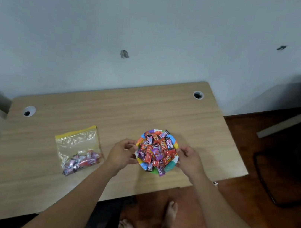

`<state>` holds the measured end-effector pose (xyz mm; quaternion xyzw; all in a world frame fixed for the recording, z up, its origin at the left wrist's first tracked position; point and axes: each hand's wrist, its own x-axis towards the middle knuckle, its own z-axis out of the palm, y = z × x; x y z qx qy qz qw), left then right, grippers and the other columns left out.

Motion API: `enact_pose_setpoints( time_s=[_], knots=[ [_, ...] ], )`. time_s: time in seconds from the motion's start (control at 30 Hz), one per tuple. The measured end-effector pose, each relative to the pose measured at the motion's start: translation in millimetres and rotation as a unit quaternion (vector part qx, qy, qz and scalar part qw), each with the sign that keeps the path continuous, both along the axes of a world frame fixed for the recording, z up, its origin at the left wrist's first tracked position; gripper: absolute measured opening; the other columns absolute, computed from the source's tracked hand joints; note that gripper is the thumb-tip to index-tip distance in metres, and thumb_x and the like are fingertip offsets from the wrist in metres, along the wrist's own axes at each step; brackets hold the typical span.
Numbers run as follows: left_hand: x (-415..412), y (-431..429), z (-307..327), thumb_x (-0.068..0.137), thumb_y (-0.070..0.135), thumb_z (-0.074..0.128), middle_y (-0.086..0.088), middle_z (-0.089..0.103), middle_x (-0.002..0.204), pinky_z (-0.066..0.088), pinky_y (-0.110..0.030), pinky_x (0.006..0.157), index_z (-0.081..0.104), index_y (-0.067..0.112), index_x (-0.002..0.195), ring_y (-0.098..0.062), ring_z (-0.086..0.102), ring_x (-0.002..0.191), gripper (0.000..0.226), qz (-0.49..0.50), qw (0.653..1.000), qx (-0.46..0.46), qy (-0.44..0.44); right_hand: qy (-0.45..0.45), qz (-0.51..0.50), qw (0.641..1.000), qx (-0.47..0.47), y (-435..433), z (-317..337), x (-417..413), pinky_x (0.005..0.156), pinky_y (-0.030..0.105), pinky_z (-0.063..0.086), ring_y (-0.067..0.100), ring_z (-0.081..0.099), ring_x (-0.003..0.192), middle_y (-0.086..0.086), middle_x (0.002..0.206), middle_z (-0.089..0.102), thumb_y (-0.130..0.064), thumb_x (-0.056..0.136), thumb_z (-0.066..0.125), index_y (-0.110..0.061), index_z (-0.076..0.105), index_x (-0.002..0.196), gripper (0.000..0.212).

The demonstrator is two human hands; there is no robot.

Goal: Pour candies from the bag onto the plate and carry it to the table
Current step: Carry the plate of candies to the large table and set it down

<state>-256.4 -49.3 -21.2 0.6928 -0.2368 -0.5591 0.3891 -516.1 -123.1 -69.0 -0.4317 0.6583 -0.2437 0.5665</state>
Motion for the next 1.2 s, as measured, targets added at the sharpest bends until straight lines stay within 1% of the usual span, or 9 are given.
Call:
enact_pose_setpoints(
  time_s=[0.07, 0.2, 0.3, 0.43, 0.57, 0.7, 0.83, 1.03, 1.2],
  knots=[
    [-15.6, -1.6, 9.9, 0.108, 0.004, 0.061, -0.010, 0.065, 0.096, 0.064, -0.026, 0.056, 0.068, 0.001, 0.116, -0.006, 0.072, 0.056, 0.011, -0.026, 1.000, -0.012, 0.002, -0.003, -0.024, 1.000, -0.005, 10.0, 14.3, -19.9, 0.082, 0.054, 0.071, 0.034, 0.081, 0.103, 0.015, 0.111, 0.081, -0.017, 0.108, 0.062, -0.024, 0.074, 0.101, 0.015],
    [-52.6, -4.8, 31.4, 0.107, 0.007, 0.063, -0.012, 0.070, 0.100, 0.066, -0.028, 0.062, 0.072, 0.007, 0.113, -0.008, 0.074, 0.061, 0.010, -0.082, 0.996, -0.030, 0.001, 0.004, -0.067, 0.998, -0.021, 30.1, 42.8, -62.5, 0.080, 0.055, 0.071, 0.035, 0.080, 0.104, 0.018, 0.114, 0.079, -0.019, 0.107, 0.063, -0.025, 0.072, 0.100, 0.013],
    [-86.8, -5.9, 46.7, 0.107, 0.010, 0.065, -0.017, 0.073, 0.106, 0.066, -0.030, 0.064, 0.073, 0.008, 0.110, -0.016, 0.076, 0.069, 0.009, -0.114, 0.993, -0.041, 0.012, 0.013, -0.093, 0.995, -0.032, 46.6, 66.2, -97.4, 0.079, 0.051, 0.071, 0.030, 0.080, 0.100, 0.014, 0.111, 0.079, -0.018, 0.109, 0.061, -0.022, 0.072, 0.104, 0.013],
    [-142.8, -5.5, 67.1, 0.106, 0.012, 0.068, -0.016, 0.075, 0.104, 0.068, -0.032, 0.066, 0.072, 0.009, 0.108, -0.022, 0.077, 0.073, 0.006, -0.151, 0.987, -0.053, 0.021, 0.043, -0.117, 0.991, -0.058, 67.9, 84.6, -156.0, 0.067, 0.041, 0.072, 0.030, 0.081, 0.099, 0.014, 0.111, 0.079, -0.020, 0.109, 0.061, -0.011, 0.074, 0.115, 0.017],
    [-208.9, -2.7, 82.0, 0.106, 0.012, 0.067, -0.014, 0.075, 0.105, 0.068, -0.030, 0.066, 0.072, 0.008, 0.114, -0.022, 0.077, 0.075, 0.010, -0.192, 0.980, -0.055, 0.017, 0.059, -0.150, 0.985, -0.066, 92.4, 96.1, -223.0, 0.073, 0.050, 0.072, 0.026, 0.082, 0.096, 0.009, 0.107, 0.082, -0.025, 0.107, 0.064, -0.018, 0.077, 0.108, 0.015],
    [-283.9, 6.5, 95.0, 0.106, 0.013, 0.068, -0.011, 0.077, 0.103, 0.070, -0.031, 0.070, 0.072, 0.011, 0.110, -0.015, 0.079, 0.068, 0.006, -0.229, 0.972, -0.057, 0.019, 0.080, -0.187, 0.976, -0.073, 118.1, 106.2, -293.3, 0.072, 0.043, 0.072, 0.021, 0.083, 0.093, -0.001, 0.100, 0.084, -0.032, 0.105, 0.066, -0.026, 0.077, 0.103, 0.013],
    [-362.6, 16.9, 107.2, 0.106, 0.009, 0.066, -0.010, 0.077, 0.100, 0.067, -0.026, 0.060, 0.069, 0.003, 0.118, -0.010, 0.079, 0.061, 0.014, -0.257, 0.964, -0.059, 0.036, 0.098, -0.215, 0.969, -0.074, 142.8, 115.7, -365.5, 0.077, 0.044, 0.072, 0.015, 0.082, 0.094, -0.004, 0.104, 0.082, -0.031, 0.108, 0.065, -0.027, 0.077, 0.107, 0.013],
    [-478.8, 23.1, 107.1, 0.106, 0.012, 0.068, -0.011, 0.081, 0.117, 0.070, -0.033, 0.073, 0.073, 0.011, 0.113, -0.020, 0.085, 0.086, 0.009, -0.306, 0.949, -0.051, 0.050, 0.108, -0.261, 0.956, -0.076, 180.4, 116.6, -479.0, 0.080, 0.048, 0.072, 0.014, 0.082, 0.097, -0.008, 0.103, 0.082, -0.039, 0.107, 0.064, -0.037, 0.072, 0.098, 0.012],
    [-578.8, 28.3, 107.4, 0.105, 0.018, 0.070, -0.009, 0.082, 0.119, 0.070, -0.035, 0.079, 0.075, 0.012, 0.121, -0.021, 0.084, 0.092, 0.017, -0.353, 0.934, -0.048, 0.028, 0.115, -0.311, 0.941, -0.070, 217.1, 135.9, -560.2, 0.074, 0.039, 0.072, 0.013, 0.081, 0.095, -0.006, 0.106, 0.080, -0.037, 0.110, 0.063, -0.029, 0.073, 0.112, 0.013]
  ],
)
